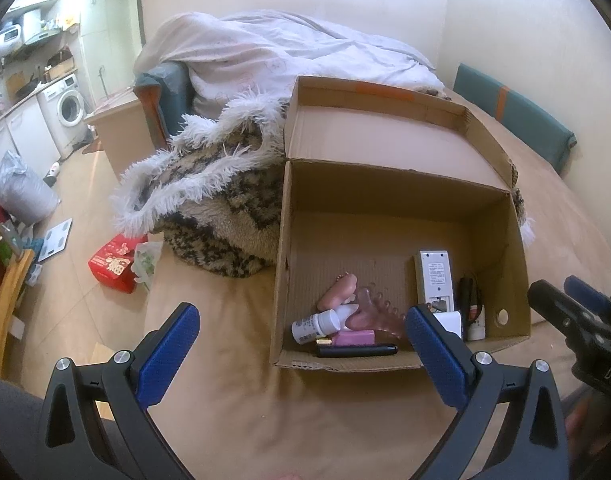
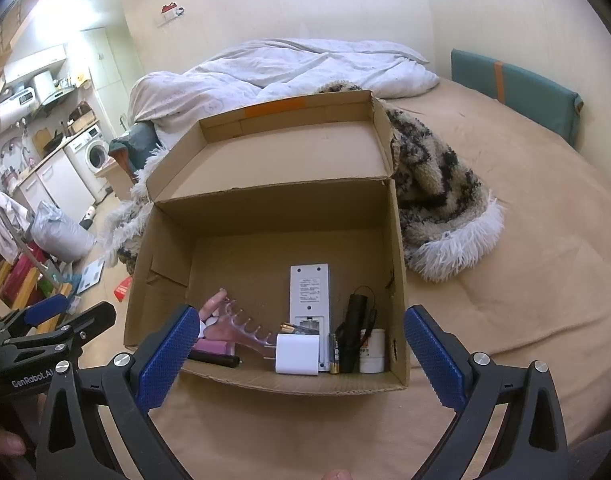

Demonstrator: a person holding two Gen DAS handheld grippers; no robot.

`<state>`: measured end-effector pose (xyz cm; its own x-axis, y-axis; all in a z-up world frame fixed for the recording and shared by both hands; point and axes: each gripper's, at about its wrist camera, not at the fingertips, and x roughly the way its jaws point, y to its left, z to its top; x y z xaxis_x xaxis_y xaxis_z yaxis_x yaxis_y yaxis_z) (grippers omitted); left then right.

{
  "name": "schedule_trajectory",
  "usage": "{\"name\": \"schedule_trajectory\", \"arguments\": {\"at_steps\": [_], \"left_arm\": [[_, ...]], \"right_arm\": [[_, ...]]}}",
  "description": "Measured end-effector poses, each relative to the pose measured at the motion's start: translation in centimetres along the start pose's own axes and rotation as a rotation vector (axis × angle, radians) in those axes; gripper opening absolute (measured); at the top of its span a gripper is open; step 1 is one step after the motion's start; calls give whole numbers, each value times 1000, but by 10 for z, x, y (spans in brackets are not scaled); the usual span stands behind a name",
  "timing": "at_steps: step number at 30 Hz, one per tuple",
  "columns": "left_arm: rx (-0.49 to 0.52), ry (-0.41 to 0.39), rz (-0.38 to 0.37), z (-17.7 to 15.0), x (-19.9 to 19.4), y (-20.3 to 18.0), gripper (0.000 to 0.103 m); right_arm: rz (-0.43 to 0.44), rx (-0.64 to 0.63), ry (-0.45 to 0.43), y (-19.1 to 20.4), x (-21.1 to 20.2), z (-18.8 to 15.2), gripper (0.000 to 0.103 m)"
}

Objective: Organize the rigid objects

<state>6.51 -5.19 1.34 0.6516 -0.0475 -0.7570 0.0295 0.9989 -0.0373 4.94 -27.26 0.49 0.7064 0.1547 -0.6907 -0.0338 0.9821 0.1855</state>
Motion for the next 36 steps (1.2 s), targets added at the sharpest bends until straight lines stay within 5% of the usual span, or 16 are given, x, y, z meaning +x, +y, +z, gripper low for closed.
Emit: {"name": "schedule_trajectory", "arguments": {"at_steps": [36], "left_arm": [[-13,2,-5,0,-1,2,103]], "right_arm": [[-11,10,-6,-2,-2,-1,103]]}}
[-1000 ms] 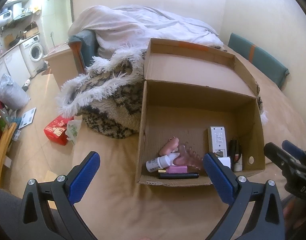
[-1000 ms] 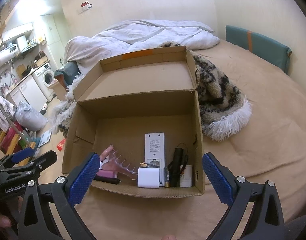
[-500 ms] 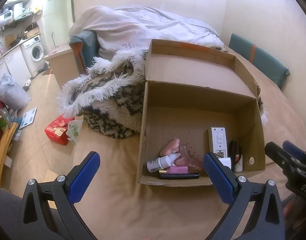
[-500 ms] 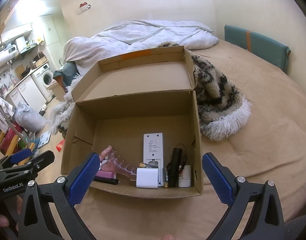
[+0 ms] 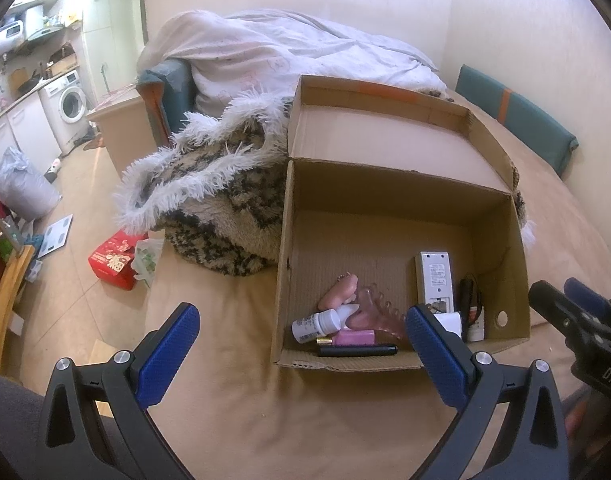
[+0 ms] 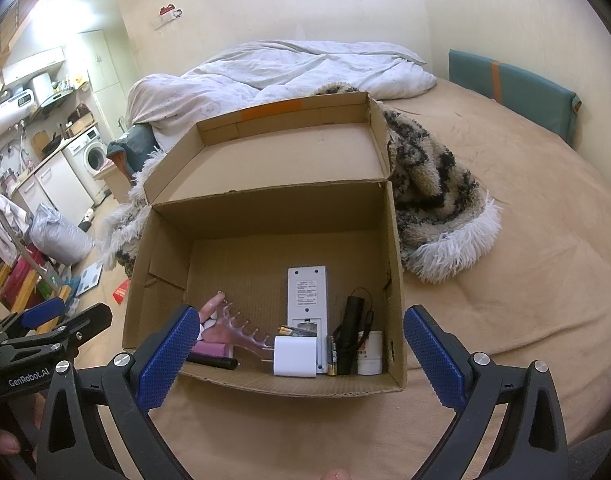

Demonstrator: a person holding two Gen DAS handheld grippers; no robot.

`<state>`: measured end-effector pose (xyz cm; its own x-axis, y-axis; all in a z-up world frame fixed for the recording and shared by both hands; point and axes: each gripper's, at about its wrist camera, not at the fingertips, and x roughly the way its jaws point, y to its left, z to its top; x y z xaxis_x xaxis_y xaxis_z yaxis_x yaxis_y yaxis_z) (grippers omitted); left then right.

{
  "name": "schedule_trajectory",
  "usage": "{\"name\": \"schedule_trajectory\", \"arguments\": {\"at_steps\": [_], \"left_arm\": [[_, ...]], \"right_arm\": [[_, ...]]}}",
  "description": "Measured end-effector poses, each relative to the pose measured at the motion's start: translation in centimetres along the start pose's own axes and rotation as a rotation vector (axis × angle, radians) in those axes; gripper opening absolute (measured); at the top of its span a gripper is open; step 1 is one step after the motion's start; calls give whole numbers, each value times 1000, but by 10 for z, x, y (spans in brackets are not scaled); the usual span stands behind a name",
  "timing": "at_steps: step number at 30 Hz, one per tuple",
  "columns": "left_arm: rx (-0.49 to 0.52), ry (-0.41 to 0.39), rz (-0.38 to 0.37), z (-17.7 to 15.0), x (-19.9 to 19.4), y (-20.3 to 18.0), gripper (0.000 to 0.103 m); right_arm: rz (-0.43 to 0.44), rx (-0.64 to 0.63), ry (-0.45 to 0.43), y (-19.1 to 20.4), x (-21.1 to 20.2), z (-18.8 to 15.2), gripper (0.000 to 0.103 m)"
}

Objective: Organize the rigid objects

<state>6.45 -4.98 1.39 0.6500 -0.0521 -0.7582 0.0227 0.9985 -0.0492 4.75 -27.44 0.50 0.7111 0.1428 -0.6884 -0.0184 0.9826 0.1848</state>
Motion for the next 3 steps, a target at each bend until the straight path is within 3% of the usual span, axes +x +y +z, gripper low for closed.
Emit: {"name": "schedule_trajectory", "arguments": {"at_steps": [3], "left_arm": [[3,0,-1,-1,0,0,103]], "right_arm": [[-1,1,2,0,1,0,103]]}}
